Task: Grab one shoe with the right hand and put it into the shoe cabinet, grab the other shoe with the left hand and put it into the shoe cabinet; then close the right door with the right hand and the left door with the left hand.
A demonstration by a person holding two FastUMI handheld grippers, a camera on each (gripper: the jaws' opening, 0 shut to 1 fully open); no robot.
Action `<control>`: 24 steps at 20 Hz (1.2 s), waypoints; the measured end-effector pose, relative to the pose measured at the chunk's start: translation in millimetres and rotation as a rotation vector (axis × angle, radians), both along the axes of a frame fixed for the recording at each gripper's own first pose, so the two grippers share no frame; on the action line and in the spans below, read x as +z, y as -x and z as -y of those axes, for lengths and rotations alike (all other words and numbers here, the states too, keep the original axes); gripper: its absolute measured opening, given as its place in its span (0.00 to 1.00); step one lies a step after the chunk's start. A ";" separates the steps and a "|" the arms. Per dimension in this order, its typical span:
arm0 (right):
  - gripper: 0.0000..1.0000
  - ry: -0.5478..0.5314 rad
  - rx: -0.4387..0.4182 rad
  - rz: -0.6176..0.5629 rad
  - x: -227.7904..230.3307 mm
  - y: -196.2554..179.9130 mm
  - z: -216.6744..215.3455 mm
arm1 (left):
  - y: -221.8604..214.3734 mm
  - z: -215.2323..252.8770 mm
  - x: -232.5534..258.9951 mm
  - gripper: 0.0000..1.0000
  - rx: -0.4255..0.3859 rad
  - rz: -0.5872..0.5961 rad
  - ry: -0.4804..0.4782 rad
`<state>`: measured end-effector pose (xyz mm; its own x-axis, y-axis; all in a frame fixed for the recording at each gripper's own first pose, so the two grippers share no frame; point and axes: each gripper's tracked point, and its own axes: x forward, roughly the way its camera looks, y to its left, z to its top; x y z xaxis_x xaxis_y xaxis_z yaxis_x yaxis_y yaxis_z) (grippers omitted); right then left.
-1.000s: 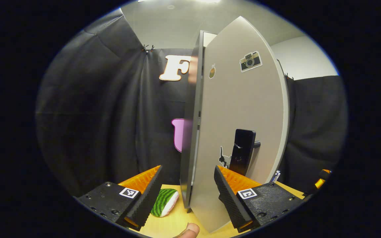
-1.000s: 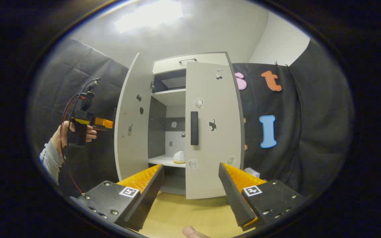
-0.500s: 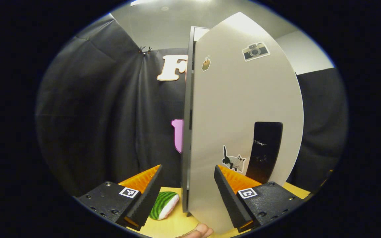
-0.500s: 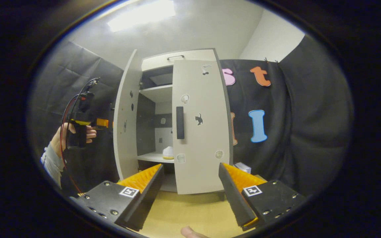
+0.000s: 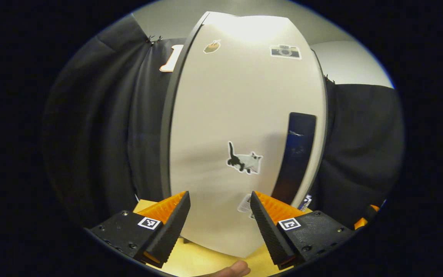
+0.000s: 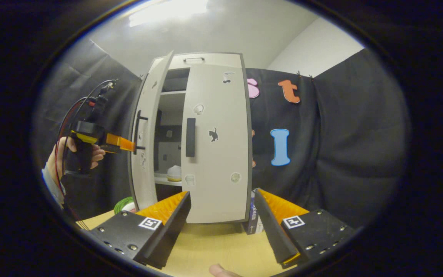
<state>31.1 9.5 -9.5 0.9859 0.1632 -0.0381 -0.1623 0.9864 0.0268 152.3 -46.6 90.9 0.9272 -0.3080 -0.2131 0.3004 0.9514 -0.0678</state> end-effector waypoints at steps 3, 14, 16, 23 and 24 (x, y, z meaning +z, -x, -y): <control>0.99 -0.013 0.024 0.018 10.1 3.5 -16.3 | 28.6 -7.4 14.7 0.96 0.005 0.054 0.011; 0.99 -0.092 0.008 0.032 33.1 24.7 -25.4 | 104.7 -56.3 15.8 0.96 0.192 0.121 -0.030; 0.97 -0.091 0.009 0.037 37.0 29.2 -24.2 | 121.3 -68.4 6.7 0.97 0.240 0.094 -0.077; 0.97 -0.087 -0.009 0.064 52.9 46.2 -6.3 | 184.0 -70.7 10.8 0.96 0.272 0.199 -0.034; 0.98 -0.086 -0.018 0.069 55.2 48.1 -2.3 | 192.4 -70.2 13.2 0.96 0.269 0.219 -0.050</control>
